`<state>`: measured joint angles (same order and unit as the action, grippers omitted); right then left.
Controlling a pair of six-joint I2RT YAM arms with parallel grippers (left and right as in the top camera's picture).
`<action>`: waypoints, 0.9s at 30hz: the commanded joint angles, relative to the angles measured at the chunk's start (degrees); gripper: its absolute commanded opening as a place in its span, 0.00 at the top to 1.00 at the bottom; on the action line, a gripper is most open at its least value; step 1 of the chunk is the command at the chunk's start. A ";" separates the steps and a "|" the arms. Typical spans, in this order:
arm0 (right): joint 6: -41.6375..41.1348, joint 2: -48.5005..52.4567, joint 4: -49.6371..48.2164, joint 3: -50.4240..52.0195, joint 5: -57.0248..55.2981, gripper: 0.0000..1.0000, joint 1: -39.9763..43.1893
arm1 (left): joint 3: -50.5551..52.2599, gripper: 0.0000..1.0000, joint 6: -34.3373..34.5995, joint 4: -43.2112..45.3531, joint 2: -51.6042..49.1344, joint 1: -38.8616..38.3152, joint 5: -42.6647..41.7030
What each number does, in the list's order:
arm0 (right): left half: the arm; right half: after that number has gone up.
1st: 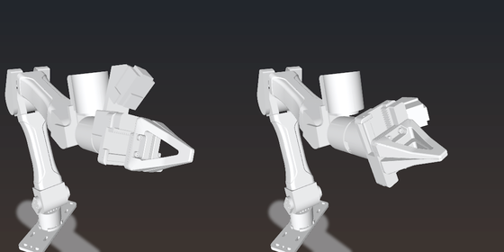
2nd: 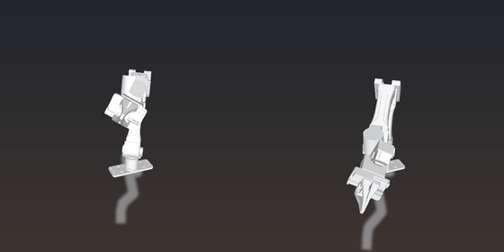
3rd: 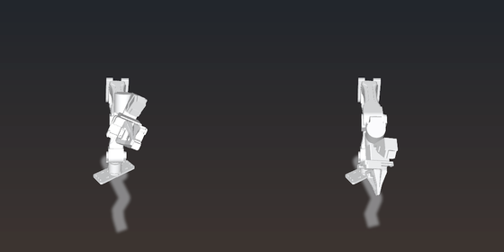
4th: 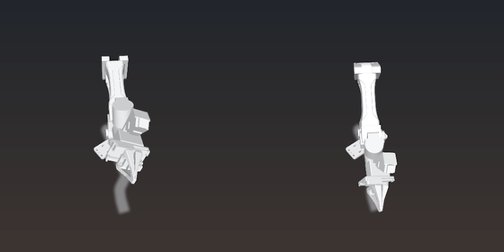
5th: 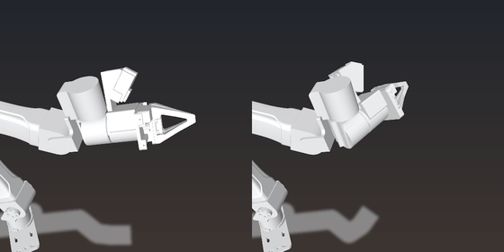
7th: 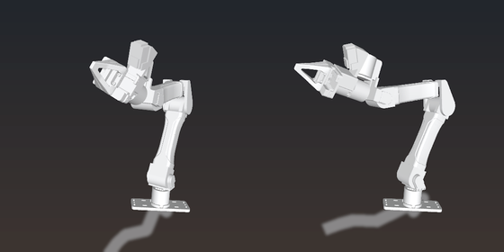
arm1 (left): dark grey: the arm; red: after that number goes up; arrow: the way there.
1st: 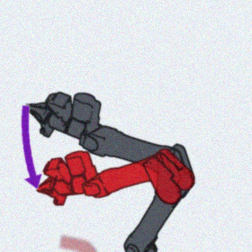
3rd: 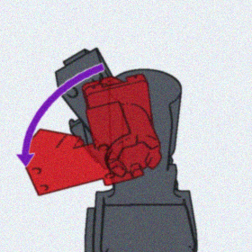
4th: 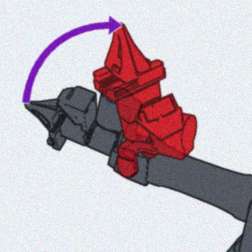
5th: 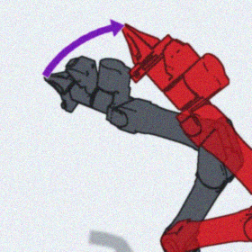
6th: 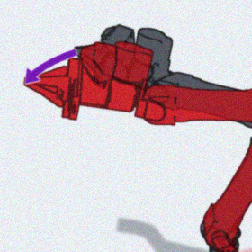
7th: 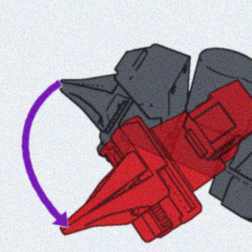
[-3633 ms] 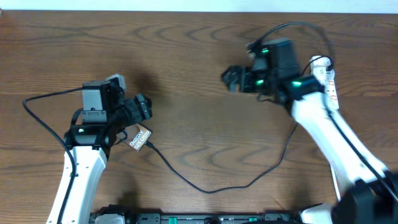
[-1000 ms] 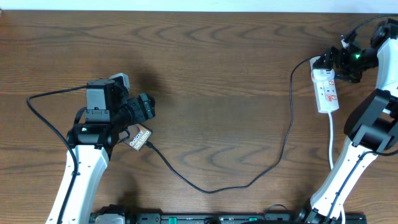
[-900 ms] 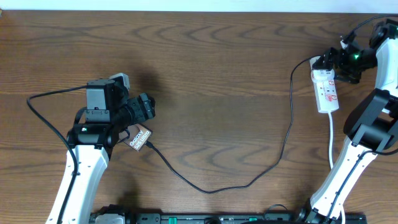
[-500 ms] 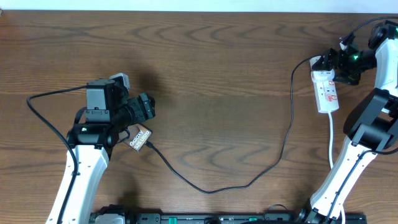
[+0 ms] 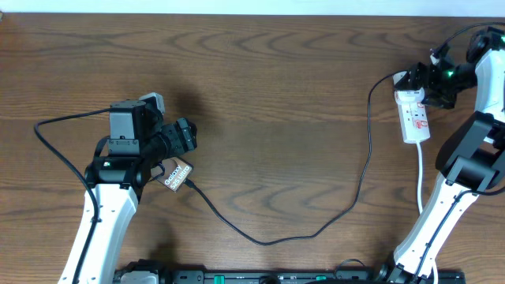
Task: Plug charger to phone and switch on socket
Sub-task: 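Press the orange switch beside the plugged-in charger with the right gripper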
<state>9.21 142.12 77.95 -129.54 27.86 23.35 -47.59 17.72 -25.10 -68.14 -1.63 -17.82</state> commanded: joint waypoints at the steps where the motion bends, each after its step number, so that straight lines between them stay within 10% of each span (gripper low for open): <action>1: -0.81 1.51 -1.01 3.15 0.59 0.01 -0.92 | -1.66 0.16 -1.05 -0.09 -0.35 -0.13 0.57; 27: -10.54 -2.45 6.38 -2.97 -8.28 0.01 3.72 | -1.66 0.16 -1.20 -0.07 -0.35 -0.13 0.59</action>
<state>1.87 141.38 83.68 -129.69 21.89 25.69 -47.59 17.69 -25.10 -68.14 -1.63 -17.82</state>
